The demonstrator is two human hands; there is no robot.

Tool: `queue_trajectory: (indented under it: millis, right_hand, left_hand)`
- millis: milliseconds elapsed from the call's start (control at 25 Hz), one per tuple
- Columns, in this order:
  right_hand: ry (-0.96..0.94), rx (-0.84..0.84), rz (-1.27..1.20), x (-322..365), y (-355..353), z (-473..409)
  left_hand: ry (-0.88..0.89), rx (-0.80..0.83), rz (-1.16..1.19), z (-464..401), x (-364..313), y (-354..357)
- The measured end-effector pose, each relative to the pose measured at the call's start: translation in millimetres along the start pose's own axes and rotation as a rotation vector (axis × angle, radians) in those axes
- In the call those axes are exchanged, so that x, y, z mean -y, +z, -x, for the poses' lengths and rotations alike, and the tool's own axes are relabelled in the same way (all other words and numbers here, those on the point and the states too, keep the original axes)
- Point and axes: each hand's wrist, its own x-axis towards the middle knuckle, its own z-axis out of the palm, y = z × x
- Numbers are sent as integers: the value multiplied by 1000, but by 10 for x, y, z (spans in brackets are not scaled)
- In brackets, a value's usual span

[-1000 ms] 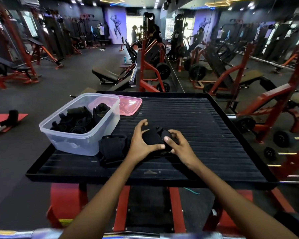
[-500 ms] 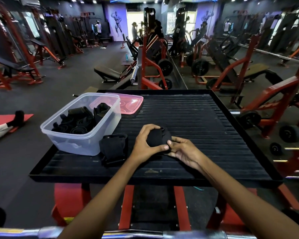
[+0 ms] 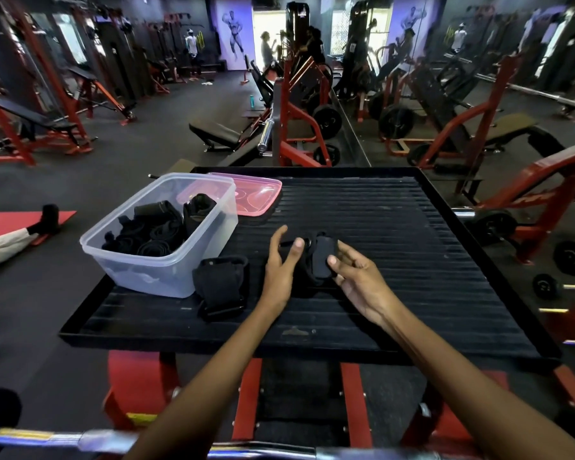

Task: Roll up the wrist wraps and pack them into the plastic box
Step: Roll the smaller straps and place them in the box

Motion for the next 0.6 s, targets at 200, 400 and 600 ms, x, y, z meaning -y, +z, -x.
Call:
queue_trajectory:
  millis: [200, 400, 600]
  right_hand:
    - [101, 133, 86, -69, -59, 20]
    - [18, 54, 236, -157, -84, 14]
    - [-33, -123, 620, -171, -144, -24]
  left_hand:
    - [-67, 85, 19, -41, 82, -83]
    - [16, 161, -108, 23, 78, -49]
    - [38, 291, -229, 95, 46, 3]
